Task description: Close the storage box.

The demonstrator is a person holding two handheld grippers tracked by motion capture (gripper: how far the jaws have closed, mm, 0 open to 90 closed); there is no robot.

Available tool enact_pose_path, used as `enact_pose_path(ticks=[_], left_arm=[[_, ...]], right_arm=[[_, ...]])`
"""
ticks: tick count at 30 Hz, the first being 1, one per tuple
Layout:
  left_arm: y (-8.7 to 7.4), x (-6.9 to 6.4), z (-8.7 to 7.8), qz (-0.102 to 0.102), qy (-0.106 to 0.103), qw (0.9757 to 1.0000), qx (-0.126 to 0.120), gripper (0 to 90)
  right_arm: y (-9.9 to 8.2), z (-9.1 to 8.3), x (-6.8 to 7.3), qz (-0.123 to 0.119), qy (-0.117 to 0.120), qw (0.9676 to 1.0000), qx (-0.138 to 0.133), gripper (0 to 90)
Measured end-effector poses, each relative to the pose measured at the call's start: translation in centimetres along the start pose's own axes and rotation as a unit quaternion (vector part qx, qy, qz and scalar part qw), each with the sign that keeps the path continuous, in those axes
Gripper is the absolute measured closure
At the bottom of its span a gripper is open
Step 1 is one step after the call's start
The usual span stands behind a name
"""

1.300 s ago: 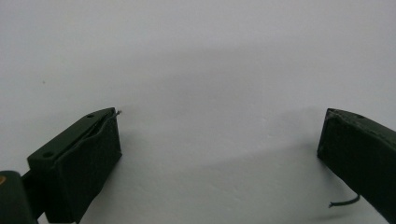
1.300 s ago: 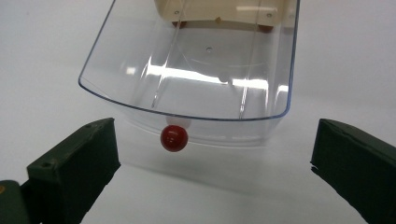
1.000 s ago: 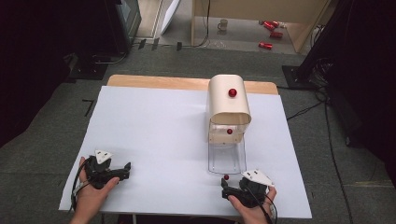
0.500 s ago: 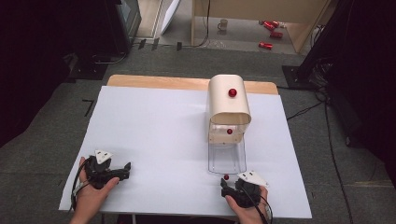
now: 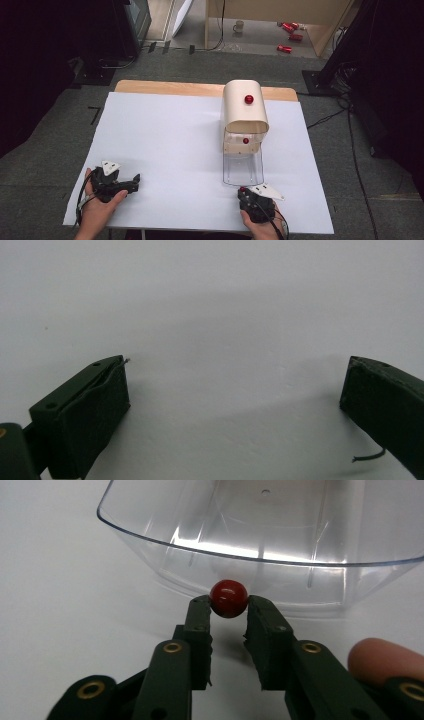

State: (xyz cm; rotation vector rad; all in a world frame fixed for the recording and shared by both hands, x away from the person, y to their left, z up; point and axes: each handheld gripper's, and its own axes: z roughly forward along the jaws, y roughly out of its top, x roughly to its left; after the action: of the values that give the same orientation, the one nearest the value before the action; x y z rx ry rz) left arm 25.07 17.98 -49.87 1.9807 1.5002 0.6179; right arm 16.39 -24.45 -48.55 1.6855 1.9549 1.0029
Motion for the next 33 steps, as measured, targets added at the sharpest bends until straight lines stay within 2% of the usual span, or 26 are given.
enact_pose_path(ticks=[12, 20, 33], left_arm=[[0.0, 0.0, 0.0, 0.000, 0.000, 1.0000, 0.000, 0.0], [0.0, 0.0, 0.0, 0.000, 0.000, 1.0000, 0.000, 0.0], [0.0, 0.0, 0.0, 0.000, -0.001, 1.0000, 0.001, 0.0]], right_arm=[[0.5, -0.5, 0.3, -0.003, 0.001, 1.0000, -0.009, 75.7], [2.0, -0.8, 0.5, -0.010, -0.003, 0.9998, -0.020, 75.9], [4.2, 0.1, -0.1, -0.015, -0.013, 0.9995, -0.023, 76.0]])
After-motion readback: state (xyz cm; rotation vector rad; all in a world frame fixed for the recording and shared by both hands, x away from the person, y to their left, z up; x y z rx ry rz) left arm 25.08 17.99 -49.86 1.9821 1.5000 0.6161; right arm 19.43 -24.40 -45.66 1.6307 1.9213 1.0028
